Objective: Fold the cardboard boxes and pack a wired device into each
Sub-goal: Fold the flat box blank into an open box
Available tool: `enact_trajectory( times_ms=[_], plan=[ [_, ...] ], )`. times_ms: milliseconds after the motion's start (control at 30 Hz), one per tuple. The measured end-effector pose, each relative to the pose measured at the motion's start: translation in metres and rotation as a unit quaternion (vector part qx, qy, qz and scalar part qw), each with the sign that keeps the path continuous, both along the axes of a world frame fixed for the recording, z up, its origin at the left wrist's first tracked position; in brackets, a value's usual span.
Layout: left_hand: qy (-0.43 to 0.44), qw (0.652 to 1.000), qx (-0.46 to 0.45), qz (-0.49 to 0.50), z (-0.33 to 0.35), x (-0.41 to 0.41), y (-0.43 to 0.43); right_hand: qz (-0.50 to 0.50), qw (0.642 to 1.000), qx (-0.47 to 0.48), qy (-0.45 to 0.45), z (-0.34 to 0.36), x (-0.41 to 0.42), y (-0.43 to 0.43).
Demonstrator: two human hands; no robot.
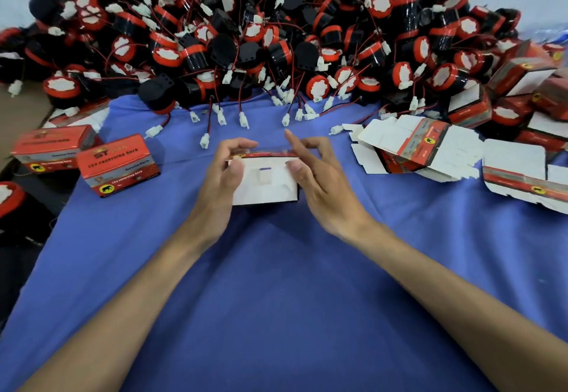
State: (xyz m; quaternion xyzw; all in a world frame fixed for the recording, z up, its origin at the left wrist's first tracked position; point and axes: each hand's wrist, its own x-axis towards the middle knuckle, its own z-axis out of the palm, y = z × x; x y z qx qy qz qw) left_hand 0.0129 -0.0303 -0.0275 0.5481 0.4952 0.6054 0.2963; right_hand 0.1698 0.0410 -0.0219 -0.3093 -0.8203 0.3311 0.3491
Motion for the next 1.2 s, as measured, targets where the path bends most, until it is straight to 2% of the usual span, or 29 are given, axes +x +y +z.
enact_trajectory(
  times_ms=[133, 333, 433, 533, 633, 800, 967, 1100, 1200],
  plan=[
    [-0.005, 1.0, -0.007, -0.01, 0.0, 0.0, 0.001, 0.011, 0.999, -0.048, -0.009, -0.004, 0.0, 0.0],
    [0.0, 0.999, -0.013, -0.029, -0.001, -0.003, 0.001, 0.064, 0.989, -0.117, 0.055, -0.006, -0.001, -0.003],
    [-0.024, 0.999, -0.011, -0.026, -0.002, -0.004, 0.001, 0.129, 0.976, -0.159, 0.08, -0.002, 0.005, -0.001],
    [-0.045, 0.999, -0.02, -0.011, -0.002, -0.004, 0.0, 0.143, 0.978, -0.142, 0.051, -0.004, 0.008, -0.005],
    [-0.022, 0.999, -0.028, -0.01, 0.003, -0.002, 0.0, 0.083, 0.99, -0.11, 0.04, -0.006, 0.004, -0.006],
    [0.025, 0.999, -0.032, -0.01, 0.003, -0.001, -0.002, 0.049, 0.992, -0.102, 0.05, -0.008, 0.002, -0.006],
    [0.053, 0.998, -0.034, -0.001, 0.002, 0.0, 0.002, 0.073, 0.976, -0.179, 0.098, -0.006, 0.003, -0.003],
    [0.088, 0.996, -0.024, 0.024, -0.001, 0.001, 0.001, 0.124, 0.95, -0.25, 0.14, -0.001, 0.01, 0.0],
    [0.111, 0.993, -0.01, 0.041, -0.002, 0.002, 0.001, 0.102, 0.966, -0.21, 0.113, -0.002, 0.008, -0.002]
  ],
)
